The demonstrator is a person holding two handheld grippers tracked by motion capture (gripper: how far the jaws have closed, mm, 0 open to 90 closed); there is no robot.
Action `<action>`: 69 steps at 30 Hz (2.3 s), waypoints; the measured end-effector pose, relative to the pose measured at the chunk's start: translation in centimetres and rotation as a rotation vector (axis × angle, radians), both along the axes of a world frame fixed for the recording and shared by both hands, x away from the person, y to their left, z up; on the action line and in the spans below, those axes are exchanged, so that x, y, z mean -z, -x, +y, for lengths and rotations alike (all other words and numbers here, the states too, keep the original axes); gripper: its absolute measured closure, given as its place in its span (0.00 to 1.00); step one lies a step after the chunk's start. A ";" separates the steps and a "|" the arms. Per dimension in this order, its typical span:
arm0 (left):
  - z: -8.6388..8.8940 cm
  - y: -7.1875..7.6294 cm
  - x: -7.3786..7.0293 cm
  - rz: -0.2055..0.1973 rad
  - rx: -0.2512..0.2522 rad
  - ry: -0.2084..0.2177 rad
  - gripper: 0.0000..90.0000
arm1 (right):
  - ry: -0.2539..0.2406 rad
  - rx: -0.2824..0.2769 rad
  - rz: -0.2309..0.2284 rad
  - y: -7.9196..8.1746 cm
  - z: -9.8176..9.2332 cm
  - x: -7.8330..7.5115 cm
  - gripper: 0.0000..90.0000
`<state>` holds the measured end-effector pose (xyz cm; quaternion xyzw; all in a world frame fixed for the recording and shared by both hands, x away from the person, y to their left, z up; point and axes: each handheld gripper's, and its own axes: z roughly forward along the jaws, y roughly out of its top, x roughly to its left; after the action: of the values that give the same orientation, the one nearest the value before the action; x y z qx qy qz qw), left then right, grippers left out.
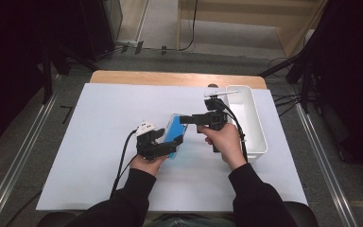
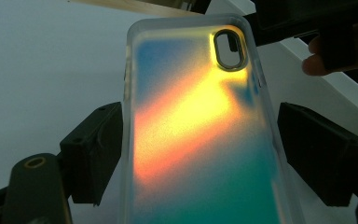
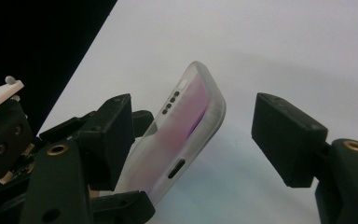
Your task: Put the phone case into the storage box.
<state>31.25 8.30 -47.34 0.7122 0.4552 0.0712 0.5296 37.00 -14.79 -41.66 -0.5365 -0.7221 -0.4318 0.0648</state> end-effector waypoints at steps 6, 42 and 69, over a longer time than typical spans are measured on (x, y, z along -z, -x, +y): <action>0.0 0.1 0.0 -0.007 -0.002 0.000 0.19 | -0.004 0.007 0.024 -0.3 -0.1 0.2 0.39; -0.5 0.7 0.0 -0.057 -0.001 -0.039 0.18 | -0.068 -0.012 0.122 -0.6 -0.1 0.6 0.82; 0.8 -0.7 -1.5 0.058 0.094 0.029 0.15 | -0.052 -0.038 0.105 -0.3 -0.9 -0.2 0.87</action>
<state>31.94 9.14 -45.80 0.7268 0.4376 0.0190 0.5291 37.35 -15.74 -41.46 -0.5426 -0.7166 -0.4203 0.1245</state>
